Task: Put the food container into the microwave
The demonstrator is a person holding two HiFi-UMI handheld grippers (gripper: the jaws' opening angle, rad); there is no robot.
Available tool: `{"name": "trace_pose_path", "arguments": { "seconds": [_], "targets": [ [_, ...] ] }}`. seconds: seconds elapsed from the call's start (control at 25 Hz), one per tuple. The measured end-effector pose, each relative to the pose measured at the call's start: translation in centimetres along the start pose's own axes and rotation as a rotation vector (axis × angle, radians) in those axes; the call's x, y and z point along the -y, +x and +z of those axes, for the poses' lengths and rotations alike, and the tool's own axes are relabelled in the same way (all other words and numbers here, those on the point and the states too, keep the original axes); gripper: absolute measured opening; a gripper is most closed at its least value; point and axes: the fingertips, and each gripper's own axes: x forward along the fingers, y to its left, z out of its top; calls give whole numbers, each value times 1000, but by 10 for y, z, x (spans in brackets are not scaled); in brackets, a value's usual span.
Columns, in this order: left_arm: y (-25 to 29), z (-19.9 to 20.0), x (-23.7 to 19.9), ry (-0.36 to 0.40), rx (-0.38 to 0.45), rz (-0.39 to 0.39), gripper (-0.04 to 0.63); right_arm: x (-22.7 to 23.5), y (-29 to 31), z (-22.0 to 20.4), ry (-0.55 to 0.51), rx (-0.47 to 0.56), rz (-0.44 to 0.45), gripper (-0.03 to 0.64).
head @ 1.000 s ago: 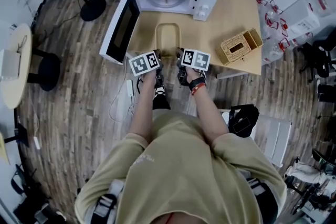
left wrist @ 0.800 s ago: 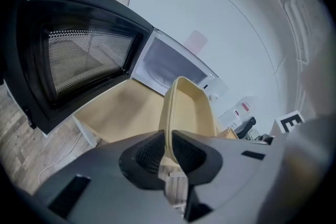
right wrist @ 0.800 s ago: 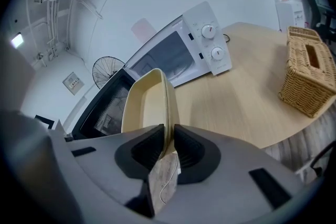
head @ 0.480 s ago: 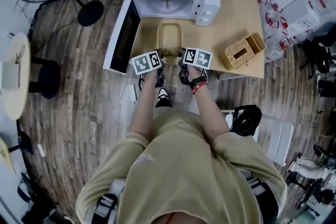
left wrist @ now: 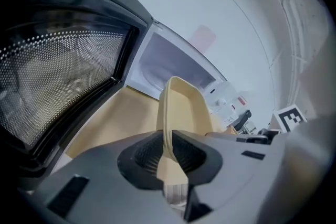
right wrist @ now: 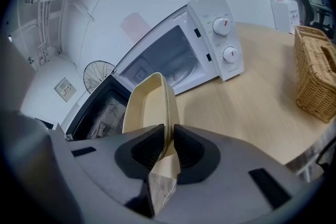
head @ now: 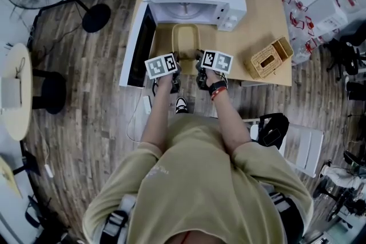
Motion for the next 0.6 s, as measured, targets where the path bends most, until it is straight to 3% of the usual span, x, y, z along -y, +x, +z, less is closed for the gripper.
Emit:
{"name": "trace_pose_path", "arguments": {
  "seconds": [0.6],
  "targets": [
    [22, 35, -10, 26, 6, -19, 57, -8, 22, 29, 45, 64, -13, 75]
  ]
}}
